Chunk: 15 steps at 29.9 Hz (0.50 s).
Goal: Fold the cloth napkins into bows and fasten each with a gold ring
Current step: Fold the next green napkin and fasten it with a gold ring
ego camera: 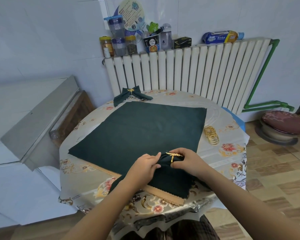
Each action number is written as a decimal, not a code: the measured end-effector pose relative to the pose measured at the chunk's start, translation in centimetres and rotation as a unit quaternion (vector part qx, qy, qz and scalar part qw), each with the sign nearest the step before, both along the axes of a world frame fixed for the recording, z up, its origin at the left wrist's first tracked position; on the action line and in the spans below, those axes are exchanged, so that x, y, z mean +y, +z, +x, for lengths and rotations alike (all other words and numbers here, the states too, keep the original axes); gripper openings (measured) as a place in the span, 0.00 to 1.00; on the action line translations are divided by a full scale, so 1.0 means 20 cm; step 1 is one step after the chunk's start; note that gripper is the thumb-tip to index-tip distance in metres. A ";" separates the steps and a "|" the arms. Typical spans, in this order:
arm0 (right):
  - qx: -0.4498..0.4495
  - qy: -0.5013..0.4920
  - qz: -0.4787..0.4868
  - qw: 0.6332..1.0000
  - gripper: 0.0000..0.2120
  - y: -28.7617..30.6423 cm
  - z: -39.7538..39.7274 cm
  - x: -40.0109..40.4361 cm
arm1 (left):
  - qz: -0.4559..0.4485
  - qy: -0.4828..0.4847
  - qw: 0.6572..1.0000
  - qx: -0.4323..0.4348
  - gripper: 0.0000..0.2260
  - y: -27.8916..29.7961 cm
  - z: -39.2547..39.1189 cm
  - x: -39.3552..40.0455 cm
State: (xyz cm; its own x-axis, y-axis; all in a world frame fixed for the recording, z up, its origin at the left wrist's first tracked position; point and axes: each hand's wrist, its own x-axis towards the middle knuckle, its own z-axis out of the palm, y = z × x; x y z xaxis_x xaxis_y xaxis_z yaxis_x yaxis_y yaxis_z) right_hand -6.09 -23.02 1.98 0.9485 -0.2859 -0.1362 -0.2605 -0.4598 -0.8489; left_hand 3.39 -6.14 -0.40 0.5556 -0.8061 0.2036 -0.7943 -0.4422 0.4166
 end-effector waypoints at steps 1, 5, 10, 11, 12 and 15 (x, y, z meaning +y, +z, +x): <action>-0.003 -0.007 -0.011 1.000 0.17 -0.03 0.00 0.00 | 0.060 0.009 0.998 -0.012 0.22 0.00 -0.01 -0.02; -0.009 -0.009 -0.057 0.998 0.18 -0.11 -0.01 0.01 | 0.174 0.057 0.983 0.001 0.23 0.02 -0.06 -0.11; -0.038 -0.001 -0.096 0.995 0.22 -0.17 -0.04 0.00 | 0.091 0.084 0.984 0.125 0.28 0.00 -0.09 -0.16; -0.048 0.000 -0.101 0.994 0.23 -0.17 -0.04 -0.01 | 0.072 0.085 0.986 0.125 0.28 -0.01 -0.08 -0.15; -0.056 -0.002 -0.104 0.993 0.23 -0.18 -0.05 -0.01 | 0.060 0.082 0.987 0.126 0.27 -0.02 -0.08 -0.15; -0.071 -0.014 -0.121 0.990 0.25 -0.21 -0.07 0.00 | 0.033 0.067 0.982 0.173 0.22 -0.01 -0.06 -0.13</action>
State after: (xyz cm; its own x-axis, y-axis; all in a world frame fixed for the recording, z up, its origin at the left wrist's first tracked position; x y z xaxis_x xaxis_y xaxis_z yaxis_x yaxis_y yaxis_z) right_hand -7.56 -23.08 -2.16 0.9443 -0.3208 0.0741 -0.1622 -0.6491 -0.7432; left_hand 2.16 -8.78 -0.53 0.6841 -0.7264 -0.0662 -0.5436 -0.5683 0.6178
